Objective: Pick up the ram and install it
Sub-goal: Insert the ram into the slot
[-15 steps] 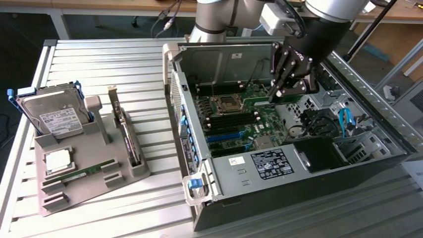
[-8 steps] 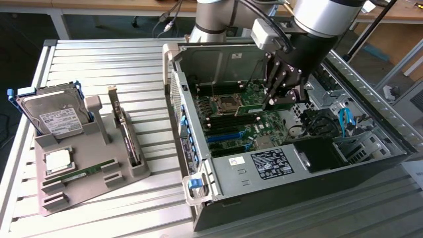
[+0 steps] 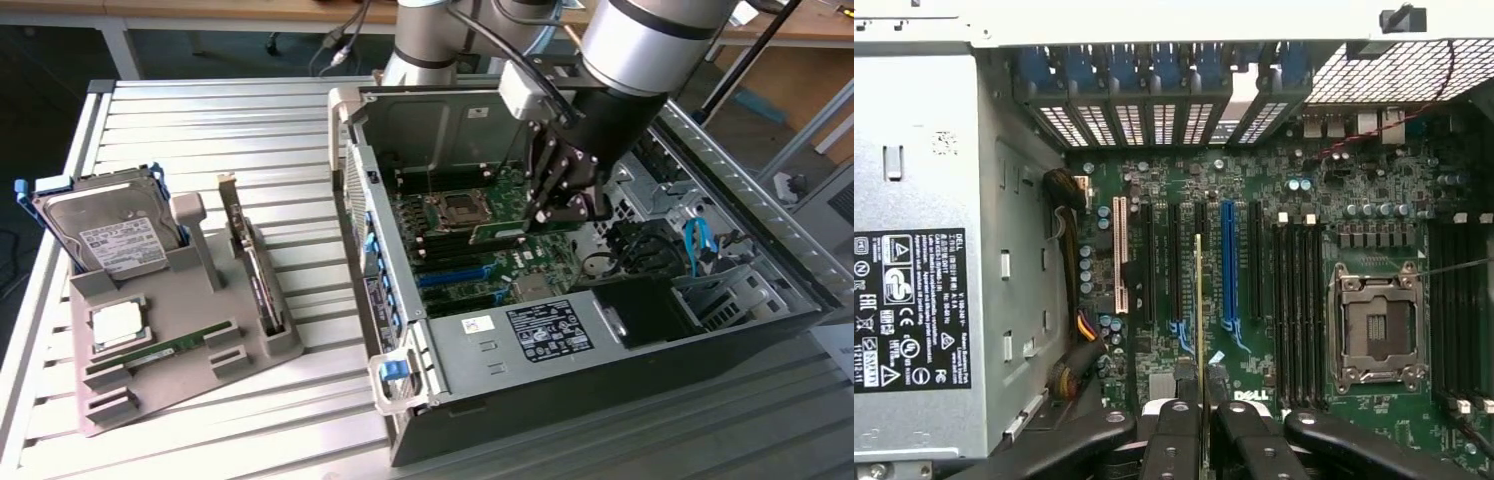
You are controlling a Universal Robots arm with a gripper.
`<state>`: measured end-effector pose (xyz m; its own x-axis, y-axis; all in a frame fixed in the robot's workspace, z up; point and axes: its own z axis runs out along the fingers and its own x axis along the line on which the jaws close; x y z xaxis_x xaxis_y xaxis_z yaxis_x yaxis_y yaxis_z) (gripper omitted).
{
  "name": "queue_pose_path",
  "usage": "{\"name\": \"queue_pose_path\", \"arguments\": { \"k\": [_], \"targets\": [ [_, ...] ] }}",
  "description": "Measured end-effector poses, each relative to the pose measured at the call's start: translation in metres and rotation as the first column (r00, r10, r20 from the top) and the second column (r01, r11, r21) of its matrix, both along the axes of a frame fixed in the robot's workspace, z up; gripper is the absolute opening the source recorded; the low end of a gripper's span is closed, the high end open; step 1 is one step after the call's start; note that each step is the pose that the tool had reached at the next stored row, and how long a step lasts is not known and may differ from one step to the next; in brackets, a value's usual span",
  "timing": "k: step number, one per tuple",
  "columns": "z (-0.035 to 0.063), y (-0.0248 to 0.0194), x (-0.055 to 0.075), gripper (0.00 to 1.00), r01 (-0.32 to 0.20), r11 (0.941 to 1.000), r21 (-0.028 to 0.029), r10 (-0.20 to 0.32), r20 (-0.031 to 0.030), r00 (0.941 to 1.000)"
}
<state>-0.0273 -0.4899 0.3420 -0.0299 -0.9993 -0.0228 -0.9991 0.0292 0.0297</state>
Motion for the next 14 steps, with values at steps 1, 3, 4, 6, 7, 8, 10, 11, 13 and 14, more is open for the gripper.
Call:
{"name": "queue_pose_path", "arguments": {
  "k": [1,3,4,6,7,8,10,11,13,14],
  "targets": [
    [-0.0017,0.0000,0.000,0.13,0.000,1.0000,0.0000,0.000,0.0000,1.0000],
    [-0.0050,0.0001,0.000,0.13,0.000,1.0000,0.0001,0.000,0.0000,1.0000],
    [-0.0072,0.0001,0.000,0.13,0.000,1.0000,0.0001,0.000,0.0000,1.0000],
    [-0.0122,0.0001,0.000,0.13,0.000,1.0000,0.0001,0.000,0.0000,1.0000],
    [-0.0144,0.0001,0.000,0.13,0.000,1.0000,0.0000,0.000,0.0000,1.0000],
    [-0.0169,0.0002,0.000,0.13,0.000,1.0000,0.0000,0.000,0.0000,1.0000],
    [-0.0214,0.0001,0.000,0.13,0.000,1.0000,0.0000,0.000,0.0001,1.0000],
    [-0.0227,0.0002,0.000,0.13,0.000,1.0000,0.0000,0.000,0.0000,1.0000],
    [-0.0261,0.0002,0.000,0.13,0.000,1.0000,0.0001,0.000,0.0001,1.0000],
    [-0.0272,0.0001,0.000,0.13,0.000,1.0000,0.0000,0.000,0.0001,1.0000]
  ]
}}
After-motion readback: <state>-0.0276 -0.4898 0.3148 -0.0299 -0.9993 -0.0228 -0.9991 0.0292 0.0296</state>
